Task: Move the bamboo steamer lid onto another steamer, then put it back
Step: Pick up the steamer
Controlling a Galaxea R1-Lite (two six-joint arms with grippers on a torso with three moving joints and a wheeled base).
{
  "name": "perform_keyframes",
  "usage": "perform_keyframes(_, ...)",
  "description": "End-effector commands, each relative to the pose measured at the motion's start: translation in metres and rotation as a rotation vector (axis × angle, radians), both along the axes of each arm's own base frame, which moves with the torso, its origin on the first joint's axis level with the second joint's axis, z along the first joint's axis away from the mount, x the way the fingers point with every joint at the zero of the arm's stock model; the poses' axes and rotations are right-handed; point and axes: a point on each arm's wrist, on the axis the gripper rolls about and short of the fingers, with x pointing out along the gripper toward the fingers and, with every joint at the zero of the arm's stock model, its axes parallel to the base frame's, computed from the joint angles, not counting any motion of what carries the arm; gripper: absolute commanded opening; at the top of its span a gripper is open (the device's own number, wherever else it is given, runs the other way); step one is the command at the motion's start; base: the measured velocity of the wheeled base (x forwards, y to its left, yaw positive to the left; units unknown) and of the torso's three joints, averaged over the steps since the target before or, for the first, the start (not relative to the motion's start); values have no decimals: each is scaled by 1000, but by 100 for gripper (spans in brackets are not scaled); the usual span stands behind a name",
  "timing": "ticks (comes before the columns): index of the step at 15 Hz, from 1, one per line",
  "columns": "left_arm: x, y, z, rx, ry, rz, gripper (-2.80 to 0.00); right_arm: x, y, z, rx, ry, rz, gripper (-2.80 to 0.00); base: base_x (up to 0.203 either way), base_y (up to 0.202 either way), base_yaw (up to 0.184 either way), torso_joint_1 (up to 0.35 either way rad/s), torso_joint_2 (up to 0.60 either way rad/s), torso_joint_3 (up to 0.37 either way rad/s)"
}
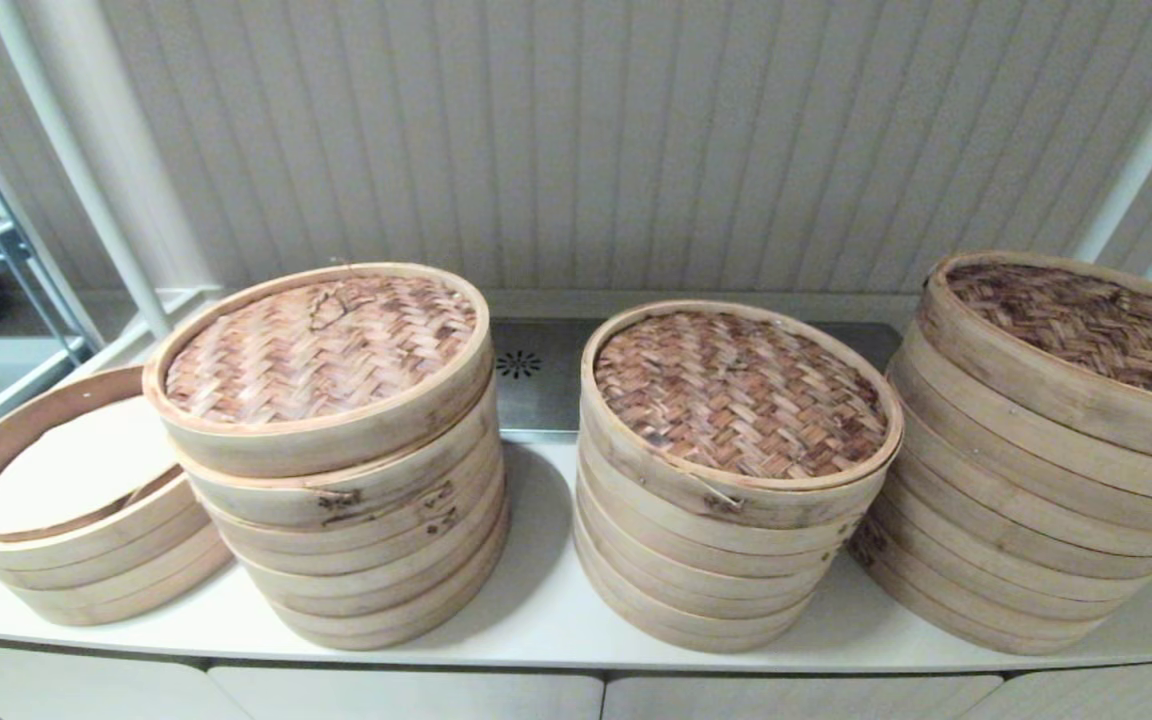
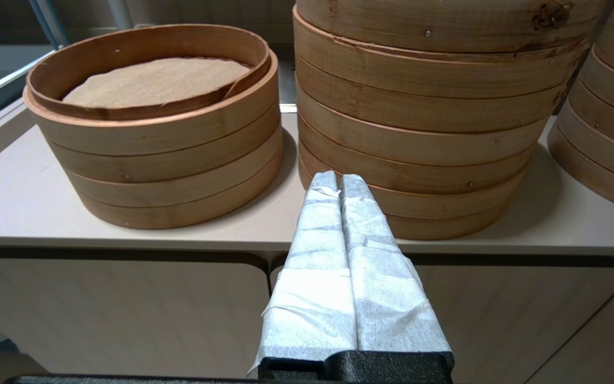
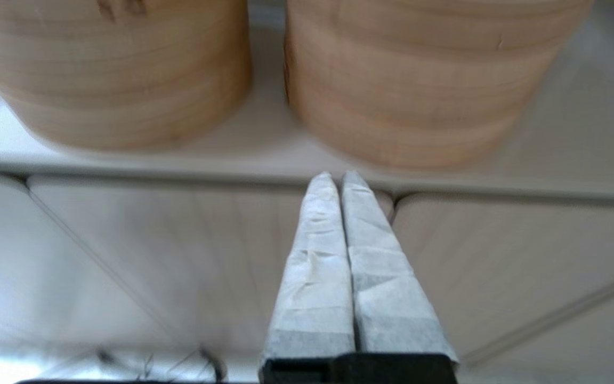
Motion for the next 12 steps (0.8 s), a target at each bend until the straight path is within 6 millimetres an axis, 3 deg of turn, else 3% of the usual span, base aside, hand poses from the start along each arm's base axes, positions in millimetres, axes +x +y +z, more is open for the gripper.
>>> perform_keyframes(1,3,0,-9,0,31,0,-280,-2,0,-5,3,-12,3,-280,0,0,0,0,0,0)
perform_keyframes(6,2,0,-8,23,37,14,-280,-2,0,-4,0,-12,2,-280,0,0,0,0,0,0)
perform_keyframes(9,-7,0,19,75,-29,10,-280,-1,0,-5,-5,-10,4,-280,0,0,0,0,0,0)
perform_keyframes(12,-8,0,38,76,19,5,-280,0,0,-5,-8,-32,10,-280,0,0,0,0,0,0)
